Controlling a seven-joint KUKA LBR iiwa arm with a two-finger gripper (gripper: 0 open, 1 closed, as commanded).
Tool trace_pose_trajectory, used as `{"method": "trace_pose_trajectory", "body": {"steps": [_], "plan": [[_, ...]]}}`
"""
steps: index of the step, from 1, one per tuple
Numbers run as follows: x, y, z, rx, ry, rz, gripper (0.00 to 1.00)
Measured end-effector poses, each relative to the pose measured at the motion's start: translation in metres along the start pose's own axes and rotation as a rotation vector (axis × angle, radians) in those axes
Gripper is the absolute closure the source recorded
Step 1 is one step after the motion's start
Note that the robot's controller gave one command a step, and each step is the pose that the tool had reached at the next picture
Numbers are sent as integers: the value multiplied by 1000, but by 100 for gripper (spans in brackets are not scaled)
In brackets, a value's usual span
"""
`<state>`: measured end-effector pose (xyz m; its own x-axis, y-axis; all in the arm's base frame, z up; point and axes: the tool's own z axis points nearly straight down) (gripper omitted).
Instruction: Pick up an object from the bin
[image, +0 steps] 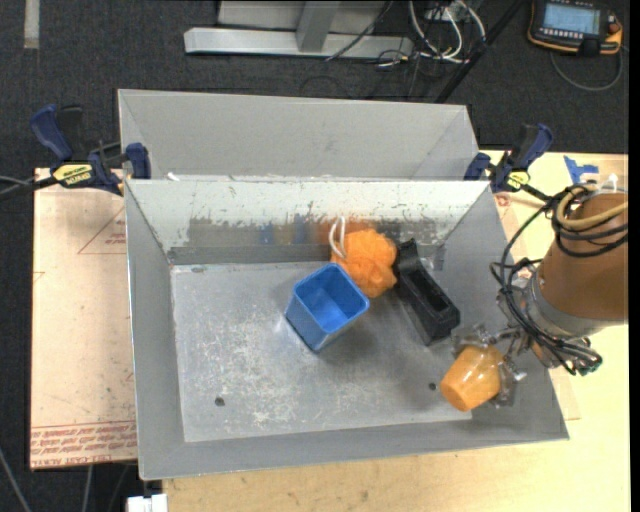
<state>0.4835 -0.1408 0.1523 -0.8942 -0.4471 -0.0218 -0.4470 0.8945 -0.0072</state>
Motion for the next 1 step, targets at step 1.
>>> {"method": "trace_pose_trajectory", "body": {"steps": [1], "plan": [[-1, 0, -8, 1, -2, 0, 100]]}}
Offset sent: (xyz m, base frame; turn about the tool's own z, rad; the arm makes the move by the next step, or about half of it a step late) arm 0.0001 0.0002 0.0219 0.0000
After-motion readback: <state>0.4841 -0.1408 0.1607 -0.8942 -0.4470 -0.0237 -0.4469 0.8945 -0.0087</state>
